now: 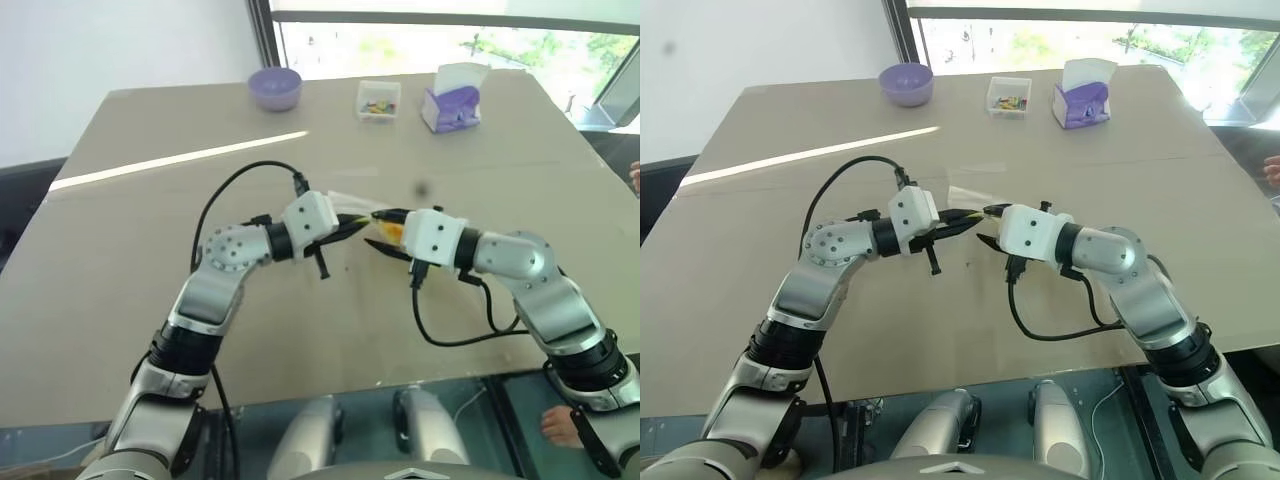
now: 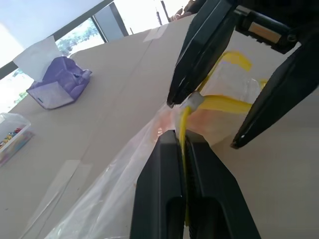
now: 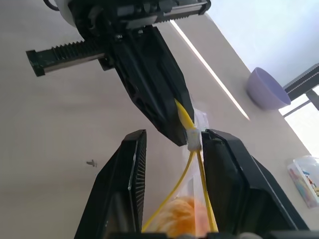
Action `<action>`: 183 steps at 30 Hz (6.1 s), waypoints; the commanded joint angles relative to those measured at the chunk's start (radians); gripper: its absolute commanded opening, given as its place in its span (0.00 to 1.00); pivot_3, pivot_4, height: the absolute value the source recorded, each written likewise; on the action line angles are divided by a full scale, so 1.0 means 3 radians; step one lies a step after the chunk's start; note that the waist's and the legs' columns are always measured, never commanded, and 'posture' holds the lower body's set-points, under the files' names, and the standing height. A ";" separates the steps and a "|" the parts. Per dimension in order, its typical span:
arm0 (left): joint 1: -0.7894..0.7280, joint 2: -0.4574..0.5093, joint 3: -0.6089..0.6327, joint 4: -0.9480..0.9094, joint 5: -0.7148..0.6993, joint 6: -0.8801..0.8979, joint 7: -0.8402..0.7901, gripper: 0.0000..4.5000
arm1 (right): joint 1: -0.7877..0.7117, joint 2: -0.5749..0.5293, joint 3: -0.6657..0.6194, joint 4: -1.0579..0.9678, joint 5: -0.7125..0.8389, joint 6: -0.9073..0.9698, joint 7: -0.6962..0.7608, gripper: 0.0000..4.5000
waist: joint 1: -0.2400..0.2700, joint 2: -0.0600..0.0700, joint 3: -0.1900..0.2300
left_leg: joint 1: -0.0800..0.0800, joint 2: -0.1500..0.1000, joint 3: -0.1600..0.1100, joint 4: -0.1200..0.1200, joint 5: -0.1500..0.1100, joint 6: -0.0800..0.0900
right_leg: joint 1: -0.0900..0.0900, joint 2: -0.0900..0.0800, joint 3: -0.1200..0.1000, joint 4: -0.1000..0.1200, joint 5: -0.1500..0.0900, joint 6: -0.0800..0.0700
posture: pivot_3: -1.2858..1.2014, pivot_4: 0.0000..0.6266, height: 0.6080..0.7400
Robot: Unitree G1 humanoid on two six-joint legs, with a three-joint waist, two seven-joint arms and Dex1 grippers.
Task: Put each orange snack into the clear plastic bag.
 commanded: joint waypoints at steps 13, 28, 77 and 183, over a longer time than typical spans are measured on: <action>-0.0138 -0.0045 0.0054 -0.0118 -0.0047 0.0129 0.0029 0.00 | -0.0058 0.0014 -0.0082 -0.0087 -0.0123 -0.0104 -0.0042 0.15 | 0.0002 0.0000 0.0000 | 0.0000 0.0000 -0.0001 0.0000 0.0000 0.0000 | 0.0000 0.0000 0.0000 0.0000 0.0000 0.0000 | 0.52 0.24 1.00; -0.0084 -0.0032 0.0085 -0.0089 -0.0032 0.0079 0.0042 0.00 | -0.0053 -0.0044 -0.0091 -0.0073 -0.0212 -0.0124 -0.0021 0.01 | 0.0002 0.0000 0.0000 | 0.0000 0.0000 -0.0001 0.0000 0.0000 0.0000 | 0.0000 0.0000 0.0000 0.0000 0.0000 0.0000 | 0.52 0.24 1.00; 0.0006 0.0168 0.0345 0.0145 -0.0199 0.0096 0.0142 0.00 | 0.0783 -0.1086 -0.0799 0.0719 -0.0268 -0.0616 -0.0191 0.01 | 0.0007 0.0000 0.0000 | 0.0000 0.0001 0.0004 0.0000 0.0000 0.0000 | 0.0000 0.0000 0.0003 0.0000 0.0000 0.0000 | 0.52 0.24 1.00; 0.1370 0.1018 0.1550 -0.0670 -0.1642 0.1342 -0.0295 0.99 | 0.2004 -0.0996 -0.2161 -0.0268 0.1431 0.0045 0.0307 1.00 | 0.0018 0.0006 0.0002 | 0.0054 0.0027 0.0018 -0.0005 -0.0014 0.0021 | 0.0059 0.0012 0.0009 -0.0029 0.0009 0.0016 | 0.52 0.24 1.00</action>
